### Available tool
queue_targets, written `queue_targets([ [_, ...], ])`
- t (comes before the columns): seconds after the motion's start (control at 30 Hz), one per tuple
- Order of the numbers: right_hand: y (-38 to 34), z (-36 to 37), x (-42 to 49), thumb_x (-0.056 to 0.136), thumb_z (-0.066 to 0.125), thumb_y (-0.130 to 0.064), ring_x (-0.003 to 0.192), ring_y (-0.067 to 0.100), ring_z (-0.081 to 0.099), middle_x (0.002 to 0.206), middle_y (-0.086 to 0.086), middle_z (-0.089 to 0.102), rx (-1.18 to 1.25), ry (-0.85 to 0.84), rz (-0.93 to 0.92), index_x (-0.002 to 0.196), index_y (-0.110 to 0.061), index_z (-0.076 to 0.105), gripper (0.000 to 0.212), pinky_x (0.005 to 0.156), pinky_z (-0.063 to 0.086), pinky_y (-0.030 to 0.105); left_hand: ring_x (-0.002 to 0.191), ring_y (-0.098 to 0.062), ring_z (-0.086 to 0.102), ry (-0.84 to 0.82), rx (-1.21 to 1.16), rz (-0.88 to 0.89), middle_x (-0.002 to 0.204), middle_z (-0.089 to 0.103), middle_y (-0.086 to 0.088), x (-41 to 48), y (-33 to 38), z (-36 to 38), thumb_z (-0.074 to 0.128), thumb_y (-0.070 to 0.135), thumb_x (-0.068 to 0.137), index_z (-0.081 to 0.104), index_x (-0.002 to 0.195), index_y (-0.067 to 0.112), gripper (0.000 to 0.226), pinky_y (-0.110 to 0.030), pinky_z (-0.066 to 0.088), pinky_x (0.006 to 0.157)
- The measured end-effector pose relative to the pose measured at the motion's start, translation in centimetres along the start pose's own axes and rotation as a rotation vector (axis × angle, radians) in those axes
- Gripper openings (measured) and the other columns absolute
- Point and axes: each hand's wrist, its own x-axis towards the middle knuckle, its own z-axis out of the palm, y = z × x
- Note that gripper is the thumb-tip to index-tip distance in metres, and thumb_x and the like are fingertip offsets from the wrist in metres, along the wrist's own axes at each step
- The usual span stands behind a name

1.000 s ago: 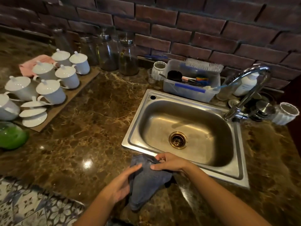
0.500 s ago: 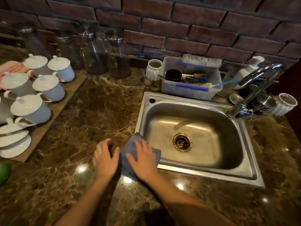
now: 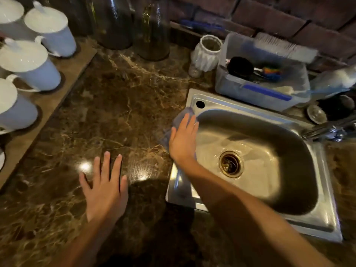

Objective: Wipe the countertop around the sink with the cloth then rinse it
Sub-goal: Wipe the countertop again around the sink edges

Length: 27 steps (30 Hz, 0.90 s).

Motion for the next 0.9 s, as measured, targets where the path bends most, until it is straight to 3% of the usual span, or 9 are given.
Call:
queue_targets([
  [0.13,-0.6,-0.6,3.0,0.104,0.026,-0.034,0.147,0.037,0.003,0.160,0.021,0.006,-0.036,0.019,0.029,0.153,-0.001,0.003,0.064,0.118,0.006,0.042,0.150,-0.022,0.005,-0.008,-0.009,0.012,0.162,0.014,-0.001,0.1,0.1,-0.1,0.016,0.043,0.096,0.019,0.153,0.027,0.059,-0.059,0.001,0.114],
  [0.27,-0.5,-1.7,-3.4,0.103,0.033,-0.029,0.148,0.035,0.002,0.160,0.020,0.005,0.101,-0.010,-0.032,0.153,-0.001,0.006,0.063,0.120,0.005,0.040,0.149,-0.021,0.005,-0.002,-0.014,-0.009,0.162,0.013,0.001,0.0,0.3,-0.4,0.016,0.044,0.095,0.021,0.152,0.028,0.059,-0.057,0.001,0.114],
  [0.33,0.0,-1.7,-8.6,0.102,0.032,-0.031,0.147,0.035,0.010,0.159,0.021,0.011,0.047,-0.063,-0.067,0.153,-0.002,0.009,0.063,0.120,0.016,0.042,0.149,-0.022,0.008,0.002,-0.026,0.008,0.161,0.017,-0.001,-0.2,0.3,-0.5,0.016,0.044,0.096,0.024,0.152,0.027,0.059,-0.057,0.001,0.114],
  [0.43,1.1,-1.4,-14.1,0.091,0.030,-0.037,0.135,0.036,0.042,0.147,0.022,0.041,-0.058,-0.080,-0.120,0.145,-0.003,0.036,0.064,0.105,0.043,0.044,0.149,-0.025,0.011,0.007,-0.014,0.026,0.161,0.019,-0.004,-0.2,0.2,-0.5,0.016,0.044,0.096,0.025,0.152,0.024,0.060,-0.058,0.002,0.114],
  [0.5,3.0,-1.7,-17.0,0.084,0.033,-0.040,0.131,0.033,0.048,0.142,0.018,0.049,-0.126,-0.120,-0.210,0.141,-0.006,0.046,0.067,0.100,0.047,0.044,0.149,-0.025,0.011,0.009,-0.008,0.028,0.161,0.019,-0.004,-0.3,0.1,-0.5,0.015,0.044,0.096,0.026,0.152,0.023,0.061,-0.058,0.003,0.114],
  [0.63,6.4,-2.2,-20.7,0.086,0.036,-0.041,0.135,0.027,0.044,0.147,0.011,0.045,-0.234,-0.153,-0.430,0.143,-0.011,0.045,0.065,0.105,0.042,0.045,0.148,-0.027,0.014,0.011,0.002,0.038,0.160,0.021,-0.007,-0.5,0.1,-0.4,0.014,0.044,0.096,0.026,0.152,0.021,0.062,-0.058,0.005,0.113],
  [0.73,4.8,-2.1,-19.0,0.084,0.031,-0.042,0.135,0.029,0.044,0.146,0.012,0.047,-0.200,-0.127,-0.326,0.142,-0.010,0.044,0.068,0.102,0.045,0.045,0.148,-0.027,0.013,0.009,0.021,0.042,0.160,0.020,-0.007,-0.4,0.2,-0.4,0.015,0.043,0.097,0.025,0.152,0.021,0.061,-0.059,0.006,0.113],
  [0.83,2.3,-1.7,-14.4,0.092,0.016,-0.044,0.145,0.036,0.022,0.157,0.020,0.022,-0.083,-0.132,-0.230,0.152,-0.004,0.018,0.071,0.116,0.027,0.047,0.149,-0.026,0.008,0.019,0.010,0.038,0.161,0.015,-0.005,-0.4,0.1,-0.3,0.013,0.044,0.096,0.021,0.153,0.023,0.061,-0.058,0.002,0.114],
  [0.9,0.8,-1.5,-10.2,0.100,0.022,-0.041,0.147,0.036,0.009,0.160,0.021,0.007,-0.013,-0.101,-0.121,0.153,-0.002,0.005,0.068,0.120,0.016,0.044,0.150,-0.024,0.004,0.011,-0.010,0.034,0.162,0.012,-0.004,-0.4,0.0,-0.2,0.012,0.044,0.096,0.018,0.154,0.025,0.061,-0.057,-0.001,0.114],
])
